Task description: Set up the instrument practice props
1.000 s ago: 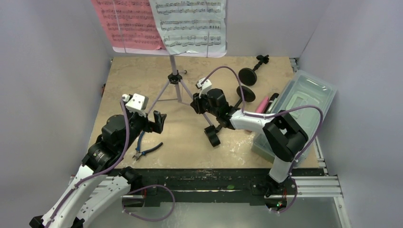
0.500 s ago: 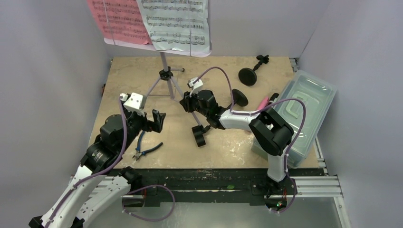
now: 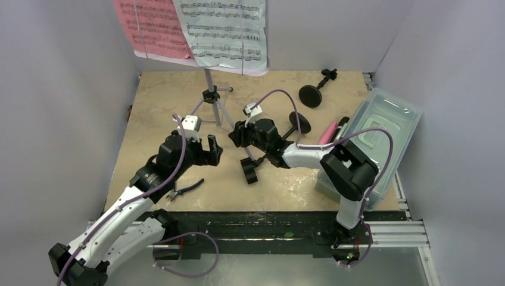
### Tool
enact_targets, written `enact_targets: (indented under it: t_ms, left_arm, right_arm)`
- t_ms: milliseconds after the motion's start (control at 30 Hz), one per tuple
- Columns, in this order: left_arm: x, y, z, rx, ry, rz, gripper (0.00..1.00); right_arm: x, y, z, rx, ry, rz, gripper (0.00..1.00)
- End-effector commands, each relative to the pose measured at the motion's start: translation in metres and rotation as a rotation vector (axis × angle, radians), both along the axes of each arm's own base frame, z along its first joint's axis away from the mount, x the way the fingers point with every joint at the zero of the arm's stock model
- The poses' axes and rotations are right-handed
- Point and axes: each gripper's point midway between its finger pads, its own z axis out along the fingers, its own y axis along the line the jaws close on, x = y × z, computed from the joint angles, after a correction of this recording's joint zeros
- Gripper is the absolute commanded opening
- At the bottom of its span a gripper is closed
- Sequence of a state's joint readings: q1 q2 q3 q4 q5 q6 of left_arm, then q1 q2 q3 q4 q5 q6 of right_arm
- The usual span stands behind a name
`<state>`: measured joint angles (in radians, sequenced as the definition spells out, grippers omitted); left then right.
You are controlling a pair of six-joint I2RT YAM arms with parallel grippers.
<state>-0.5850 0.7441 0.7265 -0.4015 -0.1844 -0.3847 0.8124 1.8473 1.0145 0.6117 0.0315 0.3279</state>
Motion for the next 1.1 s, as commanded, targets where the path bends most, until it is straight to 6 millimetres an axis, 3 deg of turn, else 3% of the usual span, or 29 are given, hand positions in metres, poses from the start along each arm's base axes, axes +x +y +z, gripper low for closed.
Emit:
enact_targets:
  t_ms: [0, 167, 300, 467, 600, 800, 933, 1067]
  left_arm:
    - [0.007, -0.024, 0.004, -0.162, 0.018, -0.010, 1.00]
    - [0.012, -0.035, -0.016, -0.216, 0.082, 0.009, 1.00]
    - [0.022, -0.030, -0.031, -0.223, 0.125, 0.098, 1.00]
    - [0.040, -0.006, -0.041, -0.252, 0.165, 0.254, 0.99]
    - [0.059, 0.036, -0.055, -0.343, 0.214, 0.417, 0.96]
    - [0.076, 0.066, -0.087, -0.484, 0.276, 0.586, 0.71]
    - [0.091, 0.075, -0.091, -0.601, 0.238, 0.633, 0.63]
    - [0.102, 0.094, -0.103, -0.602, 0.209, 0.735, 0.53]
  right_arm:
    - [-0.019, -0.006, 0.028, 0.076, 0.051, 0.008, 0.51]
    - [-0.031, -0.018, 0.032, 0.057, 0.071, 0.012, 0.78]
    - [-0.036, -0.025, 0.026, 0.019, 0.069, 0.017, 0.82]
    - [-0.036, -0.027, 0.016, -0.030, 0.043, 0.032, 0.73]
    - [-0.036, -0.028, 0.001, -0.074, 0.044, 0.042, 0.68]
    - [-0.040, -0.027, -0.022, -0.110, 0.045, 0.080, 0.55]
    - [-0.037, -0.025, -0.035, -0.125, 0.035, 0.083, 0.51]
    - [-0.034, -0.025, -0.044, -0.131, 0.025, 0.077, 0.46]
